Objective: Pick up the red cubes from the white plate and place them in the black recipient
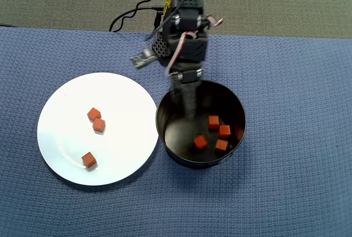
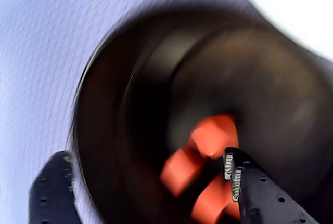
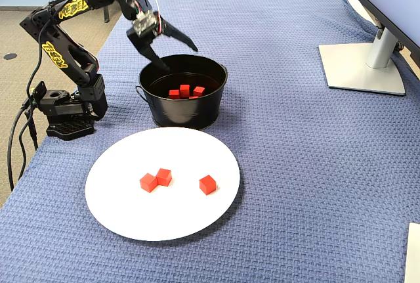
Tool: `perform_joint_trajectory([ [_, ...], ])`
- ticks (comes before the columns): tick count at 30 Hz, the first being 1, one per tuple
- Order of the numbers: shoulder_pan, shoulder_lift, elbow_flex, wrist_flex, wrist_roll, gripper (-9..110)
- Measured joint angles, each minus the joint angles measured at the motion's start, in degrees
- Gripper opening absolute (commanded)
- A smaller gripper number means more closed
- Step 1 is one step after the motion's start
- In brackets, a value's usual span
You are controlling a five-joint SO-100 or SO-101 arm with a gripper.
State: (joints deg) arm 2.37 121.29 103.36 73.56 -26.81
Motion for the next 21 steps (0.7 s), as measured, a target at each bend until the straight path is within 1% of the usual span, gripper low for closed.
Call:
perform_joint_trajectory([
  [4,11.1,-4.8,0.0,-1.7,-9.2,32],
  [11,29.3,-14.8,0.9,-9.0,-32.9,31],
  [16,34.9,-21.2,0.3,-9.6,-50.4,30],
  [21,38.0,-26.7,-1.6,-10.5,-58.3,29],
])
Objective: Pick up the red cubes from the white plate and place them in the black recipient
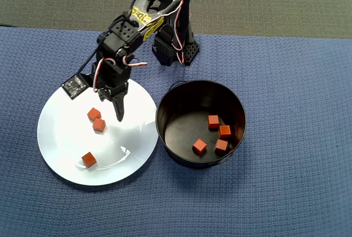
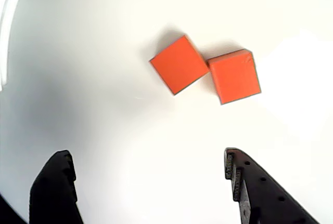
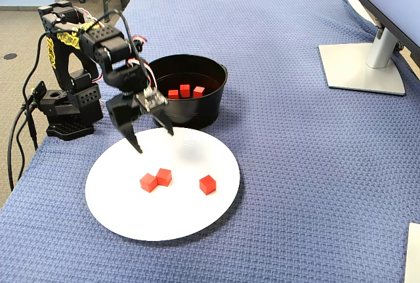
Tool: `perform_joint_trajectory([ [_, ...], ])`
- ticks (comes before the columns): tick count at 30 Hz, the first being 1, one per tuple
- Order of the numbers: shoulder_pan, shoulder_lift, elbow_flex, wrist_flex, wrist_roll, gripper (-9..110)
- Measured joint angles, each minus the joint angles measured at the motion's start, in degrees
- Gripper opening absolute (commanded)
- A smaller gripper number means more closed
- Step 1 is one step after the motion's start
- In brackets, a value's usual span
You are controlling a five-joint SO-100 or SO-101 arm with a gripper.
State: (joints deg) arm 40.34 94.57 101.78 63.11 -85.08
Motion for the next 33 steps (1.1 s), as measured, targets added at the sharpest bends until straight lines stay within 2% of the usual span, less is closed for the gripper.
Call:
perform_joint_trajectory([
  [8,3.3,-4.9,-0.2,-3.7,-3.6,28],
  [20,7.7,-11.8,-0.2,-7.4,-15.5,27],
  [33,8.6,-17.8,-1.3,-10.1,-16.6,22],
])
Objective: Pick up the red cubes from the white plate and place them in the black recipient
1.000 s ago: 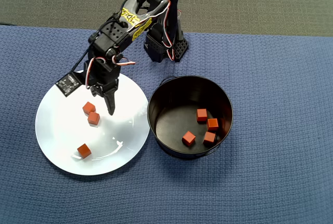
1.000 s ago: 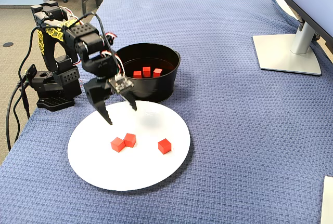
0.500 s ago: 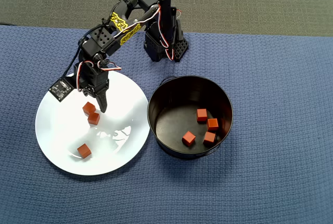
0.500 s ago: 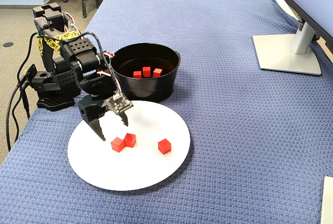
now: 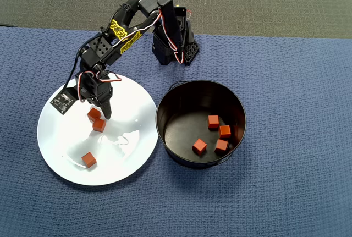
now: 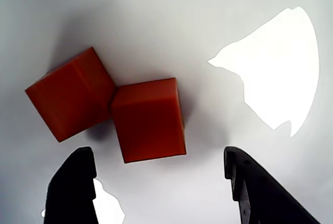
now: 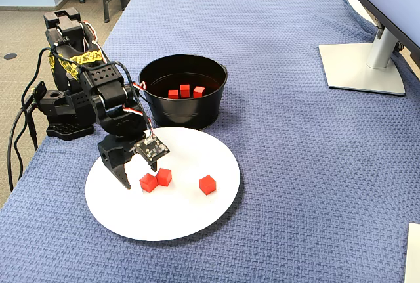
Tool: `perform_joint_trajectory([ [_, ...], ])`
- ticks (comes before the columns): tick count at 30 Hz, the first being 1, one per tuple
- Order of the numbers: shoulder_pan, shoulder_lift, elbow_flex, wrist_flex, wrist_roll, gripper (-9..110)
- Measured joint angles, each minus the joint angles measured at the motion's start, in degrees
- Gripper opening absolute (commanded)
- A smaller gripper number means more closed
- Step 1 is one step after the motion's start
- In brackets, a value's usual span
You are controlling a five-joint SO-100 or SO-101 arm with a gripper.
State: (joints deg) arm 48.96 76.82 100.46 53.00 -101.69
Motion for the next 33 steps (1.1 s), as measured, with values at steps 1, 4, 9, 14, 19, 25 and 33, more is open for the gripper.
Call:
perform_joint_trajectory([
  [1,0.0,-0.4,-0.3,-0.4,0.0,22],
  [4,0.0,-1.4,-1.3,-1.2,0.0,21],
  [9,0.7,-2.1,-2.4,-2.6,0.4,20],
  [14,1.1,-2.5,-2.4,-4.4,1.9,15],
  [19,1.0,-2.6,-2.4,-4.9,3.3,5],
  [25,1.1,-2.6,-2.4,-5.0,4.1,0],
  [33,0.4,-2.5,-2.4,-8.0,10.6,0],
])
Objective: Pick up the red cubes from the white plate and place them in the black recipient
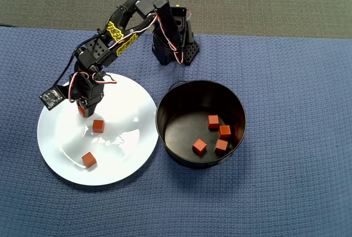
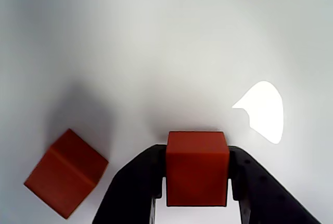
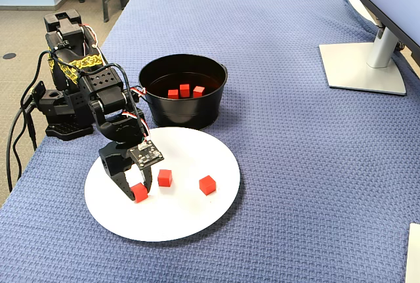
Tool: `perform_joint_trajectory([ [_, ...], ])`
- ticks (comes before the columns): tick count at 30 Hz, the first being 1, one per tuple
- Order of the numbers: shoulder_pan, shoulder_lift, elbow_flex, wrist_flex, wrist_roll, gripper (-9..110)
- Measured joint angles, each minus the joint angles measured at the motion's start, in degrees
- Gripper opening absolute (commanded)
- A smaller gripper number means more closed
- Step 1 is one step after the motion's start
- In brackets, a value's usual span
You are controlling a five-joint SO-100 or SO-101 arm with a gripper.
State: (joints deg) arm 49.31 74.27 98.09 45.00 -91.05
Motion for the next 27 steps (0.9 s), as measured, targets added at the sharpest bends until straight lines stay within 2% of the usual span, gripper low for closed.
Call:
perform_joint_trajectory([
  [7,-3.0,9.1,3.8,-0.4,11.1,0],
  [12,-6.0,20.5,5.7,5.3,20.1,0],
  [19,-12.0,33.6,6.1,12.6,38.2,0],
  [27,-23.7,47.7,11.1,16.5,60.7,0],
])
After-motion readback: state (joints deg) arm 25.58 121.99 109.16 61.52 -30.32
